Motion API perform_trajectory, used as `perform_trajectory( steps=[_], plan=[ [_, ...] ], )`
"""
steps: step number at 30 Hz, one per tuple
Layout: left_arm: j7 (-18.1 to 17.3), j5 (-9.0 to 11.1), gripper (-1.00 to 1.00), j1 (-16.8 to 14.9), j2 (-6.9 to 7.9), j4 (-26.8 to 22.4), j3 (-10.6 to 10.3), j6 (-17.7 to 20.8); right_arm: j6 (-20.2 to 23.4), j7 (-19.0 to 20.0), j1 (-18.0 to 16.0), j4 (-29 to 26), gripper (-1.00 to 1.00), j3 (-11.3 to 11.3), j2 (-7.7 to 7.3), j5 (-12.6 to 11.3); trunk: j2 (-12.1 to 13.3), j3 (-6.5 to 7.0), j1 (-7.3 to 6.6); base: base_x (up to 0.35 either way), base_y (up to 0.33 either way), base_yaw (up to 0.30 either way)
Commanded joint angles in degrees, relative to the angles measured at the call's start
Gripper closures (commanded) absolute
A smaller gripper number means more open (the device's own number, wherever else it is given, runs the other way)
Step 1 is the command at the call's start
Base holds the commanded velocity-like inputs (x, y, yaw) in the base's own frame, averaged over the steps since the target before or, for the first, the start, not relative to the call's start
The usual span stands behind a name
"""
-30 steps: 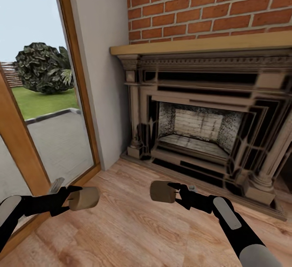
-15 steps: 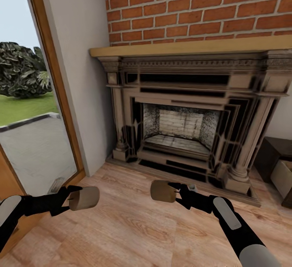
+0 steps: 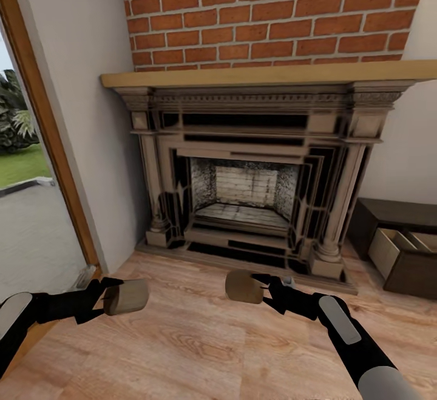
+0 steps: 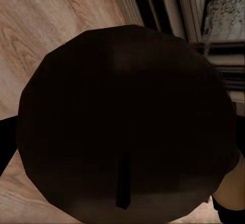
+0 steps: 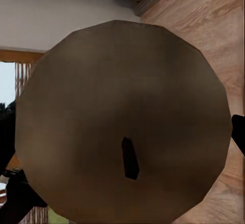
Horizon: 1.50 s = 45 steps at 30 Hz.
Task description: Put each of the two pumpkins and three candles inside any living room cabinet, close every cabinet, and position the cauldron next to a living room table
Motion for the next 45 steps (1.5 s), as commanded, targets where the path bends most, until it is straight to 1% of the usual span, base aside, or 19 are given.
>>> perform_trajectory(
  steps=[1,28,33,45],
  plan=[
    [0.5,1.1,1.00,0.0,-0.02,-0.1,0.1,0.1,0.1,0.4,-0.1,0.0,1.00,0.1,-0.04,-0.1,0.0,0.00,-0.01,0.000,0.000,-0.262],
    [0.5,1.1,1.00,0.0,0.05,0.1,0.1,0.1,0.1,0.3,-0.1,0.1,1.00,0.0,-0.04,-0.2,0.0,1.22,-0.01,0.000,0.000,-0.265],
    [0.5,1.1,1.00,0.0,0.05,0.1,0.1,0.1,0.0,0.4,-0.1,1.8,1.00,0.0,-0.04,-0.4,0.0,1.35,-0.01,0.000,0.000,-0.275],
    [0.5,1.1,1.00,0.0,-0.01,0.0,0.1,0.1,-0.4,0.7,-0.1,2.1,1.00,0.0,-0.04,-0.4,0.0,1.65,-0.01,0.000,0.000,-0.275]
  ],
)
